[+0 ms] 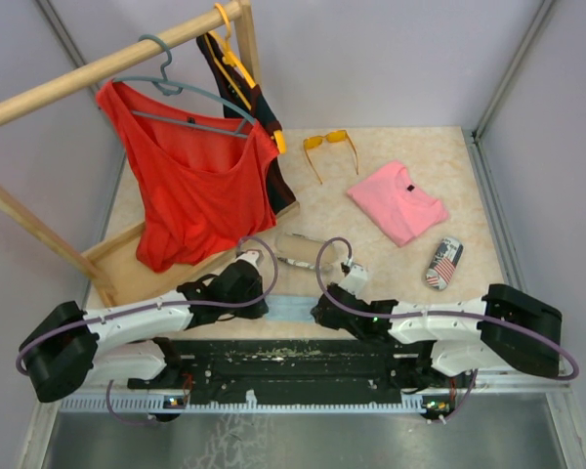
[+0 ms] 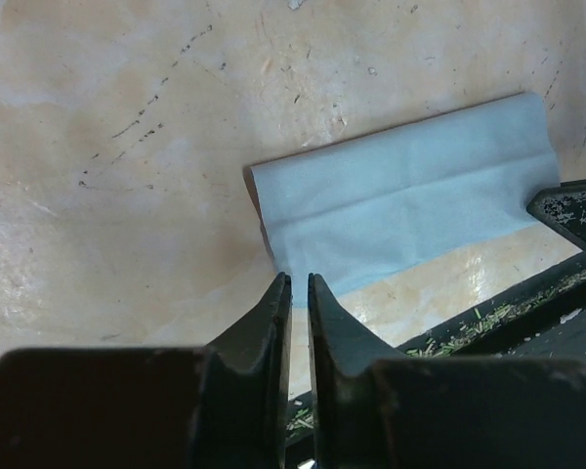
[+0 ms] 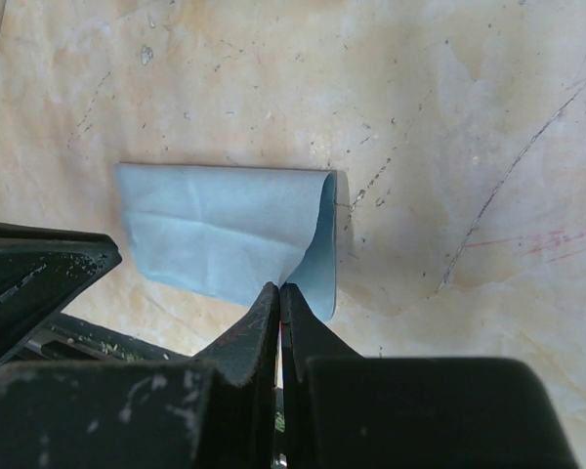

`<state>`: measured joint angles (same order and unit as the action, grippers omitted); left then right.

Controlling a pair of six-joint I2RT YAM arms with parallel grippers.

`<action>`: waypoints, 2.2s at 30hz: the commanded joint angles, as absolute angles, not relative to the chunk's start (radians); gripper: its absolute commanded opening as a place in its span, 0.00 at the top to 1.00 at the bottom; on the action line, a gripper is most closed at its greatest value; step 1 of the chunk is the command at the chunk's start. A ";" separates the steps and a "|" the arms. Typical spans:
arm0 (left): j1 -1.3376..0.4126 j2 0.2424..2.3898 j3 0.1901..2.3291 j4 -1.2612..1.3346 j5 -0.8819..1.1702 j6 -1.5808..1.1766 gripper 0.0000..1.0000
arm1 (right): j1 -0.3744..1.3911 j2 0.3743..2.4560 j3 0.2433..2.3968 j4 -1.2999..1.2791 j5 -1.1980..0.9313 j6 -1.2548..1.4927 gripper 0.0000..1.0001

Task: Organize the sunglasses
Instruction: Fold the glasses cleaning cloth at the center of the board, then pick up the glasses cleaning cloth from the center of the board.

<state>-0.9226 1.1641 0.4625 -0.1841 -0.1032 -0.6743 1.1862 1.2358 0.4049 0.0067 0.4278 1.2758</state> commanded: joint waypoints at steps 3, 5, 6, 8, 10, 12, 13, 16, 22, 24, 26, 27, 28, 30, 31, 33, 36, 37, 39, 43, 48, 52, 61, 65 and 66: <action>-0.914 1.149 0.487 -0.196 -0.118 -0.664 0.76 | 1.177 1.244 0.428 0.016 0.445 1.270 0.97; -0.915 1.150 0.490 -0.199 -0.122 -0.663 0.72 | 1.177 1.244 0.432 0.007 0.448 1.268 0.90; -0.915 1.150 0.493 -0.203 -0.124 -0.664 0.71 | 1.177 1.244 0.435 0.002 0.448 1.269 0.87; -0.915 1.147 0.498 -0.214 -0.137 -0.665 0.67 | 1.177 1.239 0.440 -0.010 0.450 1.266 0.81; -0.912 1.136 0.506 -0.235 -0.156 -0.666 0.65 | 1.177 1.228 0.449 -0.033 0.456 1.263 0.77; -0.909 1.116 0.512 -0.253 -0.175 -0.666 0.62 | 1.177 1.213 0.459 -0.067 0.468 1.256 0.74; -0.907 1.104 0.516 -0.260 -0.186 -0.665 0.61 | 1.177 1.203 0.465 -0.087 0.477 1.252 0.72; -0.899 1.062 0.525 -0.274 -0.199 -0.656 0.58 | 1.177 1.168 0.479 -0.156 0.509 1.241 0.69; -0.873 1.025 0.538 -0.280 -0.198 -0.642 0.54 | 1.177 1.084 0.492 -0.313 0.618 1.180 0.67; -0.863 1.020 0.532 -0.266 -0.185 -0.638 0.54 | 1.176 1.055 0.497 -0.345 0.648 1.126 0.67; -0.848 1.025 0.525 -0.251 -0.169 -0.634 0.54 | 1.166 1.026 0.501 -0.357 0.655 1.056 0.67; -0.840 1.031 0.523 -0.244 -0.160 -0.632 0.54 | 1.152 1.011 0.506 -0.356 0.644 1.002 0.67; -0.831 1.035 0.522 -0.240 -0.150 -0.629 0.54 | 1.137 1.002 0.513 -0.360 0.628 0.962 0.67; -0.818 1.043 0.522 -0.234 -0.139 -0.622 0.53 | 1.100 0.988 0.536 -0.386 0.603 0.906 0.67; -0.810 1.043 0.522 -0.229 -0.135 -0.618 0.53 | 1.083 0.981 0.548 -0.399 0.594 0.882 0.66; -0.793 1.043 0.525 -0.222 -0.125 -0.609 0.53 | 1.041 0.966 0.567 -0.415 0.566 0.836 0.67; -0.767 1.050 0.538 -0.218 -0.109 -0.597 0.52 | 0.960 0.948 0.590 -0.437 0.507 0.778 0.67; -0.759 1.053 0.544 -0.218 -0.103 -0.592 0.52 | 0.928 0.943 0.596 -0.444 0.488 0.758 0.67; -0.741 1.058 0.553 -0.220 -0.097 -0.586 0.52 | 0.879 0.939 0.612 -0.455 0.455 0.718 0.67; -0.702 1.060 0.566 -0.224 -0.078 -0.578 0.52 | 0.783 0.938 0.646 -0.486 0.403 0.653 0.67; -0.674 1.063 0.595 -0.247 -0.071 -0.565 0.53 | 0.673 0.929 0.691 -0.504 0.360 0.581 0.66; -0.665 1.054 0.624 -0.281 -0.096 -0.559 0.53 | 0.612 0.938 0.735 -0.516 0.354 0.540 0.67; -0.651 1.023 0.683 -0.370 -0.123 -0.549 0.51 | 0.493 0.966 0.776 -0.495 0.324 0.491 0.65; -0.649 1.005 0.690 -0.388 -0.132 -0.549 0.51 | 0.442 0.974 0.787 -0.477 0.283 0.469 0.63; -0.649 1.002 0.689 -0.389 -0.134 -0.551 0.50 | 0.432 0.978 0.790 -0.467 0.276 0.469 0.63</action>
<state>-0.6567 1.0317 0.6601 -0.3496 -0.1131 -0.5621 0.4709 0.9695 0.7284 -0.5175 0.3157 0.5056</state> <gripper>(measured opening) 0.492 0.366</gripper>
